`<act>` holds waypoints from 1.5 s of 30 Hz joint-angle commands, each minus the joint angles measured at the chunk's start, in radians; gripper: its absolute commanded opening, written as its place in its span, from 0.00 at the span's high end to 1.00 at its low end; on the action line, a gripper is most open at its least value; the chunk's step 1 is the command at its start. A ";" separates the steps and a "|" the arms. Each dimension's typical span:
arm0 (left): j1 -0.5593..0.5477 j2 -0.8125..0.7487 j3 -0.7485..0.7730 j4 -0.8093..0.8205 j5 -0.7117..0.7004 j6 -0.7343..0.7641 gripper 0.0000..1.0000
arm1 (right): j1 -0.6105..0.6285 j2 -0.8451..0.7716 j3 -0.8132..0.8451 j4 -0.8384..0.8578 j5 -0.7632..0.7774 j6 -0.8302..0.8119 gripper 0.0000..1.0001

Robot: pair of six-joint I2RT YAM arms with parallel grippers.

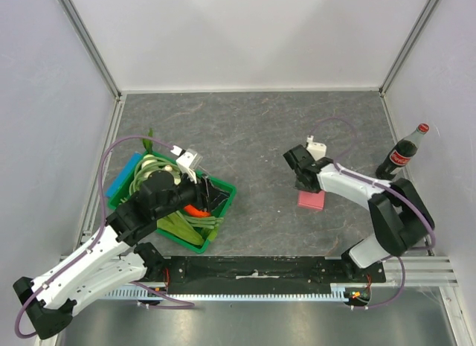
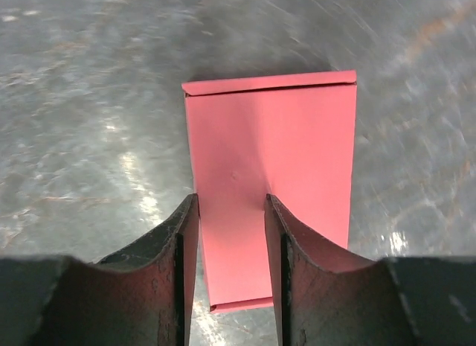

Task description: Fold the paper box

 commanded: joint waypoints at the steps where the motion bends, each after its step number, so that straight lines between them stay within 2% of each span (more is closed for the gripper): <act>1: -0.001 -0.035 0.013 0.049 0.035 0.034 0.42 | -0.032 -0.076 -0.134 -0.192 -0.001 0.312 0.65; 6: -0.001 -0.061 0.020 0.031 0.051 0.037 0.42 | -0.079 -0.255 -0.242 -0.235 0.010 0.504 0.65; 11: -0.001 -0.095 0.027 0.010 0.044 0.048 0.42 | -0.160 -0.445 -0.337 -0.290 0.016 0.595 0.66; 15: -0.001 -0.107 0.026 -0.001 0.038 0.057 0.42 | -0.256 -0.564 -0.393 -0.309 -0.028 0.610 0.68; 16: -0.001 -0.107 0.026 -0.001 0.036 0.065 0.42 | -0.282 -0.586 -0.398 -0.299 -0.031 0.569 0.68; 22: -0.001 -0.093 0.030 0.013 0.035 0.074 0.42 | -0.306 -0.577 -0.329 -0.358 -0.048 0.526 0.69; 25: 0.001 -0.076 0.030 0.031 0.050 0.072 0.42 | -0.309 -0.591 -0.230 -0.388 -0.022 0.433 0.67; 26: -0.001 -0.070 0.032 0.034 0.056 0.072 0.42 | -0.309 -0.588 -0.199 -0.355 -0.028 0.346 0.60; 27: -0.001 -0.069 0.032 0.042 0.062 0.072 0.42 | -0.309 -0.579 -0.168 -0.321 -0.033 0.162 0.52; 29: -0.001 -0.061 0.027 0.052 0.070 0.072 0.42 | -0.314 -0.513 -0.089 -0.225 -0.098 0.002 0.35; 30: -0.001 -0.056 0.027 0.068 0.071 0.071 0.42 | -0.314 -0.475 -0.053 -0.208 -0.116 -0.136 0.34; 33: -0.001 -0.040 0.035 0.072 0.081 0.074 0.42 | -0.313 -0.322 0.086 -0.169 -0.246 -0.299 0.41; 34: -0.001 -0.038 0.035 0.075 0.082 0.074 0.42 | -0.317 -0.244 0.106 -0.172 -0.267 -0.318 0.60; 37: -0.001 -0.041 0.041 0.069 0.079 0.071 0.42 | -0.317 -0.141 0.140 -0.175 -0.275 -0.318 0.75; 45: -0.001 -0.066 0.044 0.040 0.070 0.069 0.42 | -0.401 -0.033 0.047 -0.151 -0.220 -0.182 0.78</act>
